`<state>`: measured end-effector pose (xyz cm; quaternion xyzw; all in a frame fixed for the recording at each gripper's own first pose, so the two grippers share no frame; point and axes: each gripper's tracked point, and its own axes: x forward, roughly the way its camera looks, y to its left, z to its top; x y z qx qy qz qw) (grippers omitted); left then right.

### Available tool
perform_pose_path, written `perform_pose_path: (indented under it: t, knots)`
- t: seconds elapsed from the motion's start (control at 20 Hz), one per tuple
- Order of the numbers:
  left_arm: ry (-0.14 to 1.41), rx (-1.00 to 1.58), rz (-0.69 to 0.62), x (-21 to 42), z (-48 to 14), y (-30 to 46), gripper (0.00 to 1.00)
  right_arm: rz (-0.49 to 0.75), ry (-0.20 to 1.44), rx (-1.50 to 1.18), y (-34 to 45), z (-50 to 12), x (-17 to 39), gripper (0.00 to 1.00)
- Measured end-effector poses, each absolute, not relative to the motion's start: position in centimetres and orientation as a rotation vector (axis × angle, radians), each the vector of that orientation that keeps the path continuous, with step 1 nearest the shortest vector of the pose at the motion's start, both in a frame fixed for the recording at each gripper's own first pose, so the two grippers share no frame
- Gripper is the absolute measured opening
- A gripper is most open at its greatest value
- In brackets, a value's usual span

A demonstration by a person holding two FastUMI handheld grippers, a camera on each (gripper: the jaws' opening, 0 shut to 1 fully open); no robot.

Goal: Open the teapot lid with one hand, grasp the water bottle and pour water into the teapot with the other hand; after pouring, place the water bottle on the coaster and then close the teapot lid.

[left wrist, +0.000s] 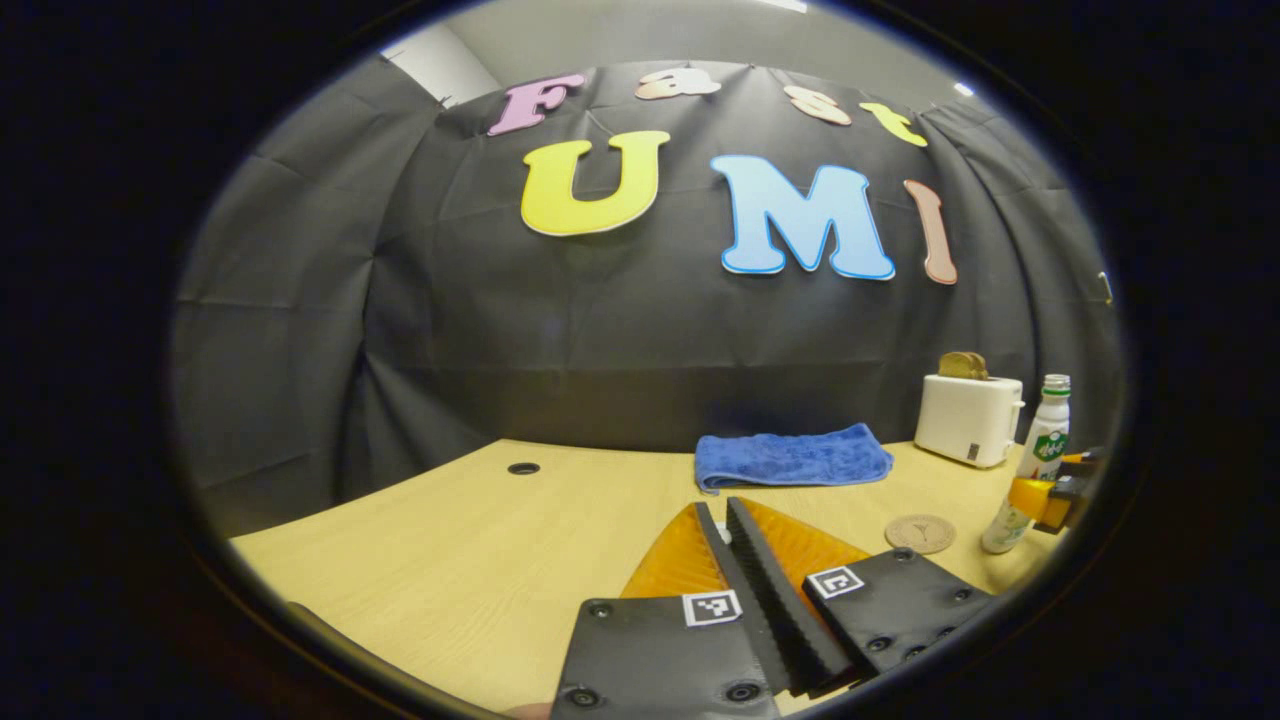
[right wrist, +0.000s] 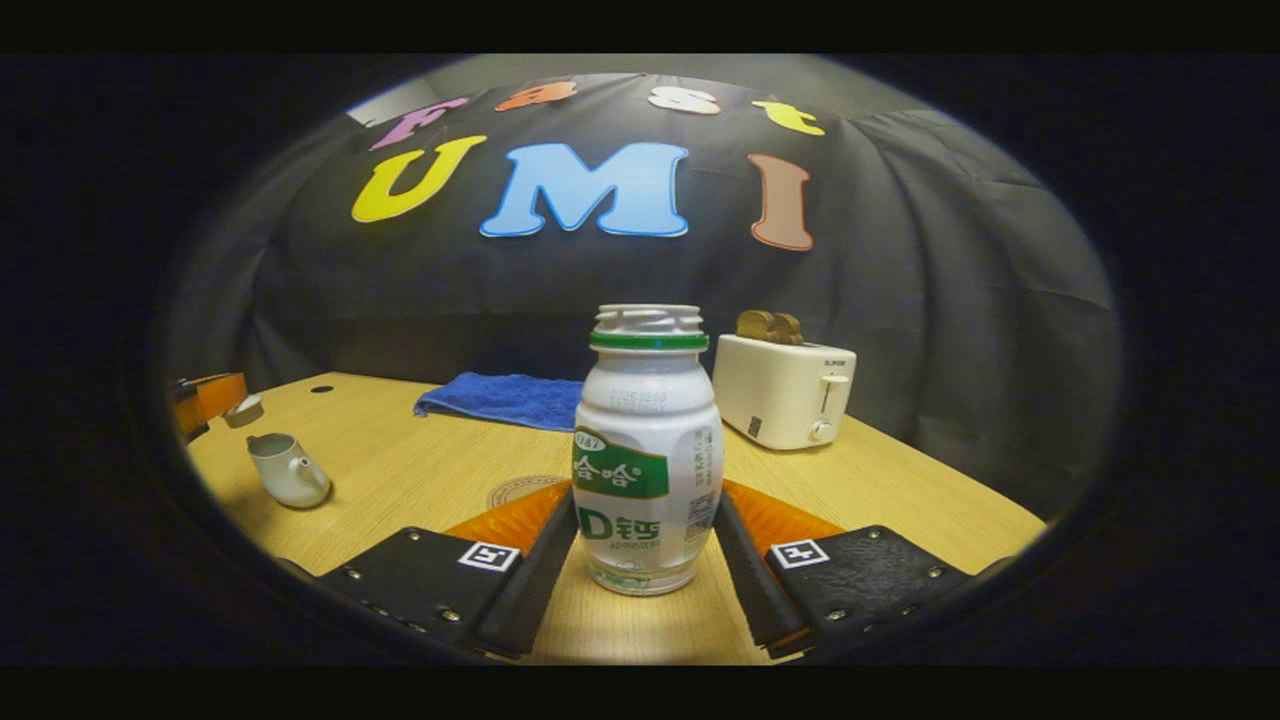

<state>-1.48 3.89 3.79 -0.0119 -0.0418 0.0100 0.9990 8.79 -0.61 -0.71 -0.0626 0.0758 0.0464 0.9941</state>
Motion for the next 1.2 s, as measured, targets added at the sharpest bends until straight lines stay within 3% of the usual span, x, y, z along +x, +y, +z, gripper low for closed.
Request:
perform_pose_path:
  t: [0.3, 0.4, 0.75, 0.95, 1.2]
  knots:
    - [-0.077, -0.041, 0.039, -1.9, 3.4, 6.2, 0.12, 0.111, 0.013, -0.427, 2.8, 3.5, 8.7, 0.76]
    - [-0.068, -0.056, 0.043, -1.9, 2.8, 6.8, 0.12, 0.132, 0.020, -0.458, 3.6, 3.1, 8.8, 0.69]
    - [-0.074, -0.055, 0.052, -2.1, 2.8, 8.0, 0.12, 0.147, 0.021, -0.478, 4.1, 3.2, 8.6, 0.67]
    - [-0.063, -0.057, 0.048, -1.9, 2.3, 7.9, 0.12, 0.157, 0.014, -0.514, 4.6, 3.1, 8.5, 0.60]
    - [-0.063, -0.053, 0.036, -2.0, 2.3, 7.6, 0.12, 0.148, -0.024, -0.599, 5.1, 4.0, 8.7, 0.63]
